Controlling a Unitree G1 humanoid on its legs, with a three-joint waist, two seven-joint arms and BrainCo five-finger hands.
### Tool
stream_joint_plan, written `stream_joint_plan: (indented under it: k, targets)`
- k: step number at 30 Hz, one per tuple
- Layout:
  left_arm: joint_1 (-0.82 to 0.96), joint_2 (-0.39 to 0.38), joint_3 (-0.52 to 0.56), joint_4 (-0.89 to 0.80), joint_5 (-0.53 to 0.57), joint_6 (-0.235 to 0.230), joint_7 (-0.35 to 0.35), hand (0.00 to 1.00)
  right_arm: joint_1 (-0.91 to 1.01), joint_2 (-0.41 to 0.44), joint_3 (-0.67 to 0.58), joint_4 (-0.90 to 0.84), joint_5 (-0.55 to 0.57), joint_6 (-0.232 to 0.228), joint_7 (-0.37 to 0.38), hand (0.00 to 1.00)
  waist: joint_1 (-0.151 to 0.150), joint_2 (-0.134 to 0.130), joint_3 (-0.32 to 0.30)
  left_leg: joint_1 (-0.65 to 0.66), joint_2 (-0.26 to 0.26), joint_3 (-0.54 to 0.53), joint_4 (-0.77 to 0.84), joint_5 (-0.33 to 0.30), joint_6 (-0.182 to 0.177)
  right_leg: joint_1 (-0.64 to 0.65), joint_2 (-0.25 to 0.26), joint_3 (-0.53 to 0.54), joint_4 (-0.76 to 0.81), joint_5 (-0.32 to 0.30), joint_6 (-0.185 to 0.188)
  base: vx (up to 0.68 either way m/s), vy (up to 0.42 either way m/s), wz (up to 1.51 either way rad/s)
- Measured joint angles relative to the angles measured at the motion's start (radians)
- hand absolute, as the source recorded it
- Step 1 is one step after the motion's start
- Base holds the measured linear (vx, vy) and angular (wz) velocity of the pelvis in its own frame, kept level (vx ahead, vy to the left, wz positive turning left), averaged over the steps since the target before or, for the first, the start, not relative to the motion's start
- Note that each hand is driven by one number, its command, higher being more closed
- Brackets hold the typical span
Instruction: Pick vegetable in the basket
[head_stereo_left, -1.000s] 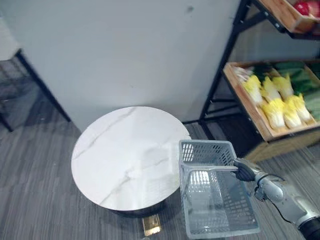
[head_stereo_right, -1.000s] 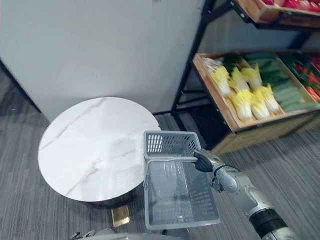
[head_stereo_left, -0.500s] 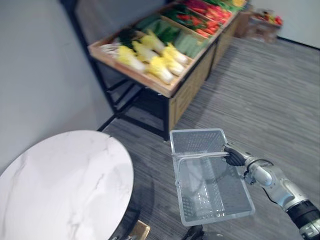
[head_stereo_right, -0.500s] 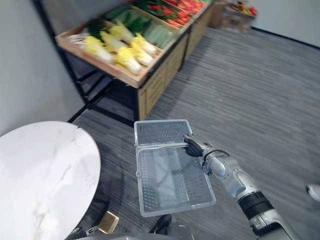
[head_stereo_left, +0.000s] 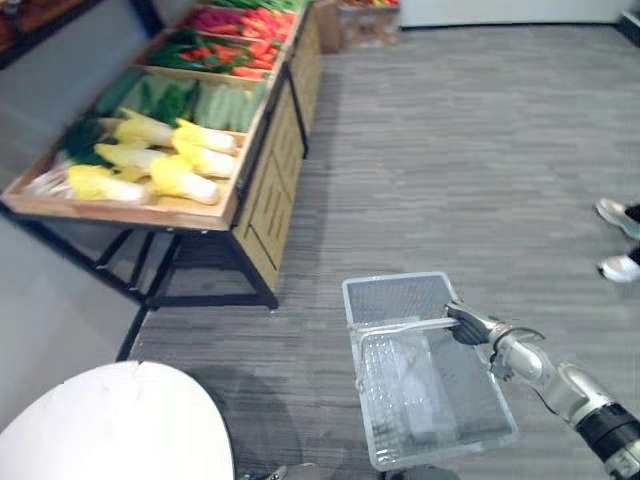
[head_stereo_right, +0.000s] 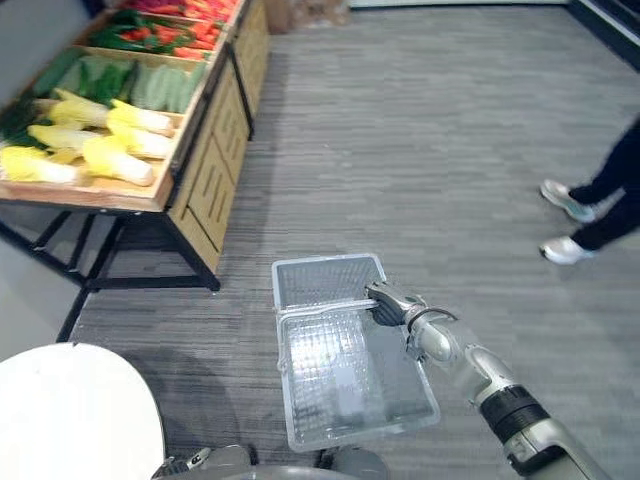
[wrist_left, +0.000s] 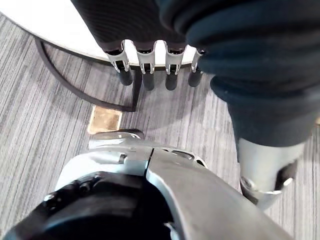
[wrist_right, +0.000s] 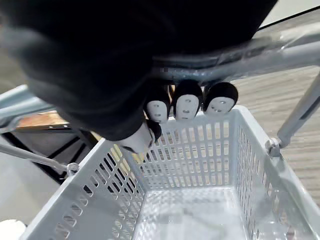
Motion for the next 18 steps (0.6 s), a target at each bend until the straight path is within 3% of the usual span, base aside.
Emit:
stream_joint_plan:
  k: [2,6,14,17,18]
  targets:
    - [0.000,0.001,0.001,0.000,0.000,0.000,-0.002,0.00,0.002,-0.004,0.001,0.031,0.000,0.001,0.001,1.00,0.000,0.001,0.002,0.005,-0.012,0.005,-0.019,0.056,0.005,-0.003,-0.005,0.032,-0.005,0.015,0.015,0.05,0.267,-0.51]
    - [-0.003,0.008,-0.016,0.000,0.008,0.001,-0.009,0.00,0.039,-0.016,-0.040,0.035,0.000,0.001,0.002,1.00,-0.017,-0.002,-0.001,0.001,-0.078,0.048,-0.018,0.045,0.029,0.003,-0.063,0.068,-0.060,0.081,0.039,0.08,0.301,-0.19]
    - [-0.009,0.033,-0.077,-0.001,0.044,-0.001,-0.020,0.00,0.194,0.050,-0.170,0.066,0.000,0.003,0.001,1.00,-0.017,-0.019,-0.007,0.072,-0.163,0.053,-0.036,0.019,0.072,0.073,-0.137,0.084,-0.095,0.118,0.079,0.05,0.211,-0.01]
    - [-0.012,0.041,-0.098,0.000,0.045,0.000,-0.020,0.00,0.209,0.080,-0.199,0.087,0.000,0.007,-0.002,1.00,-0.019,-0.023,-0.007,0.074,-0.158,0.070,-0.036,0.009,0.088,0.017,-0.141,0.088,0.000,0.116,0.081,-0.06,0.118,-0.25]
    - [-0.011,0.042,-0.102,0.000,0.045,0.000,-0.019,0.00,0.210,0.093,-0.199,0.107,0.000,0.010,-0.002,1.00,-0.015,-0.022,-0.006,0.085,-0.147,0.086,-0.038,0.006,0.093,-0.033,-0.141,0.085,0.100,0.111,0.079,-0.10,0.102,-0.45]
